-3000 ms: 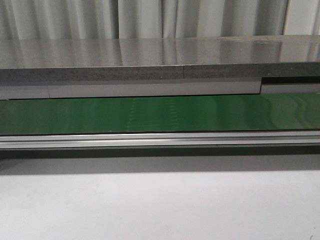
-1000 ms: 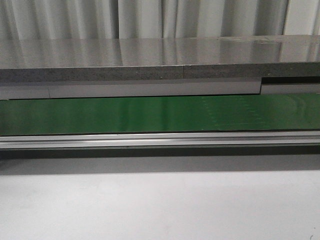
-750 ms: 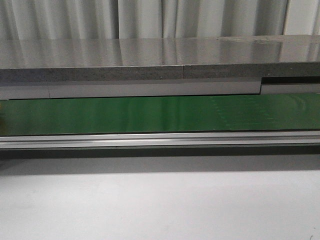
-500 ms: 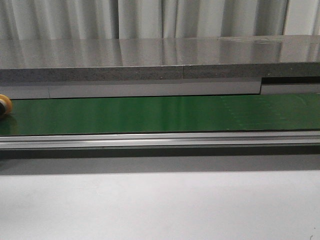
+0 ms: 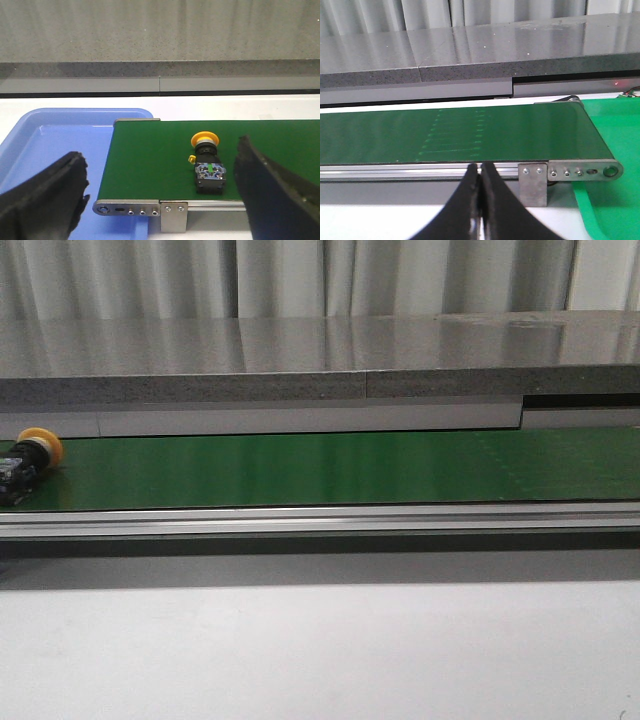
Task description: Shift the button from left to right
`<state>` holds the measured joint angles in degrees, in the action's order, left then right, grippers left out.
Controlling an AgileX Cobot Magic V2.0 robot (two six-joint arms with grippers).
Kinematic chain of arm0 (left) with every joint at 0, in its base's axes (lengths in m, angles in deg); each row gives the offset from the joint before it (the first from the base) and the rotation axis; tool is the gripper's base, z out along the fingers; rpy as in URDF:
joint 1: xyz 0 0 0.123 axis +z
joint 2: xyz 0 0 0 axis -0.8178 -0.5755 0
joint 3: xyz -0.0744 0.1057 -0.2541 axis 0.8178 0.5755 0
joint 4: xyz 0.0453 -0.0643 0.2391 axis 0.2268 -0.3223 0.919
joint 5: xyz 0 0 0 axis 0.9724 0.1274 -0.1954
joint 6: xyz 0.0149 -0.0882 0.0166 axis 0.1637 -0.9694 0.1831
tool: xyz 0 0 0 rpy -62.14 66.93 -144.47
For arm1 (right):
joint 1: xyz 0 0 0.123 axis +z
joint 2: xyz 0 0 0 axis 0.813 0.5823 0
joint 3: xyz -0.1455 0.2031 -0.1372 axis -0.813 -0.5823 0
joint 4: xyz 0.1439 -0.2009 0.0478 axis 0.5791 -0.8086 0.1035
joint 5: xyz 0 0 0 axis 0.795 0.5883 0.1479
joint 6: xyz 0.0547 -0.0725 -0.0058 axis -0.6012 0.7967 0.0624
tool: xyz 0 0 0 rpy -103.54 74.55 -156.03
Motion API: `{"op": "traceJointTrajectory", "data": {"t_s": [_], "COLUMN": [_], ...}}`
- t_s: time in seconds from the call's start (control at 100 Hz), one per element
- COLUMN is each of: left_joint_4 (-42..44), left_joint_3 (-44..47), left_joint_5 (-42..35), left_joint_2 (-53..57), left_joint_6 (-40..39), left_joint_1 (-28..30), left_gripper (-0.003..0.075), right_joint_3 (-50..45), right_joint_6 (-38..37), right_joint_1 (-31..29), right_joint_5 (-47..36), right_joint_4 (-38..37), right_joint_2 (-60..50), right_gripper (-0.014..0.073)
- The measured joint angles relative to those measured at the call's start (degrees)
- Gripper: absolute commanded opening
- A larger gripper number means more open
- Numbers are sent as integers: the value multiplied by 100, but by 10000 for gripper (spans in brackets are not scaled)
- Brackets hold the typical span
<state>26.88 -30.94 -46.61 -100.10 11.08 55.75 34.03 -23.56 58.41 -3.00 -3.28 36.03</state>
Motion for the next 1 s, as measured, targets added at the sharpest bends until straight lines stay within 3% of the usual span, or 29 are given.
{"op": "traceJointTrajectory", "data": {"t_s": [0.22, 0.53, 0.66, 0.92, 1.0], "left_joint_4": [0, 0, 0, 0, 0], "left_joint_3": [564, 620, 620, 620, 620], "left_joint_5": [-708, -743, -649, -565, -565], "left_joint_2": [431, 440, 440, 440, 440], "left_joint_6": [0, 0, 0, 0, 0], "left_joint_1": [0, 0, 0, 0, 0], "left_gripper": [587, 557, 424, 32, -20], "right_joint_3": [0, 0, 0, 0, 0], "right_joint_6": [0, 0, 0, 0, 0], "right_joint_1": [0, 0, 0, 0, 0], "right_joint_5": [0, 0, 0, 0, 0], "right_joint_4": [0, 0, 0, 0, 0], "right_joint_2": [0, 0, 0, 0, 0], "right_gripper": [-66, -66, -66, -66, -66]}}
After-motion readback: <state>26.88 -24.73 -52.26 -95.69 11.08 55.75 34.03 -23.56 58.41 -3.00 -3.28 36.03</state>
